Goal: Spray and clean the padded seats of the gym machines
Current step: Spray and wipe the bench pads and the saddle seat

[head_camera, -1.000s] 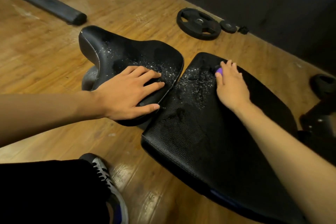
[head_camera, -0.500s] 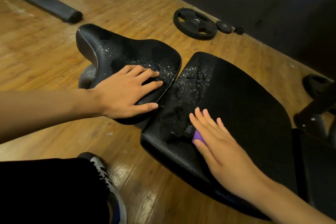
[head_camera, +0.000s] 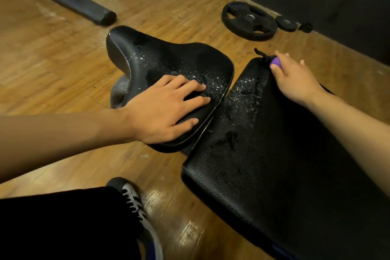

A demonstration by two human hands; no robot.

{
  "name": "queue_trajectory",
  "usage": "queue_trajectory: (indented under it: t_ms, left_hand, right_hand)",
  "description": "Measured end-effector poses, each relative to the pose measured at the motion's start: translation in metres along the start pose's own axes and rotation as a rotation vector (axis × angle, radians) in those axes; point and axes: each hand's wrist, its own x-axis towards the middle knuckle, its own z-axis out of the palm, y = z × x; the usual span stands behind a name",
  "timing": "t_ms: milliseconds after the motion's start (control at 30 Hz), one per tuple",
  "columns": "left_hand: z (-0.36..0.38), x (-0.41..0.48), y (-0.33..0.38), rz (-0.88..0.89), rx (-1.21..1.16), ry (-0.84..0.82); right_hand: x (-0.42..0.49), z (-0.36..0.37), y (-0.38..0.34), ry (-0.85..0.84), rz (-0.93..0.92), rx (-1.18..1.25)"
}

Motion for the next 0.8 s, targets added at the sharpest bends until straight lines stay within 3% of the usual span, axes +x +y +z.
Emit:
queue_trajectory:
  t_ms: [233,567,800]
  left_hand:
    - [0.000,-0.002,0.001,-0.009,0.018,0.005]
    - [0.003,-0.003,0.006,-0.031,0.043,0.013]
    - [0.003,-0.002,0.007,-0.042,0.029,0.019]
  right_hand:
    - [-0.047,0.015,-0.022,0.071,-0.046,-0.024]
    - [-0.220,0.025,-0.075,-0.137,-0.417,0.015]
    - [-0.189,0.023,-0.050,-0.167,-0.591,-0.009]
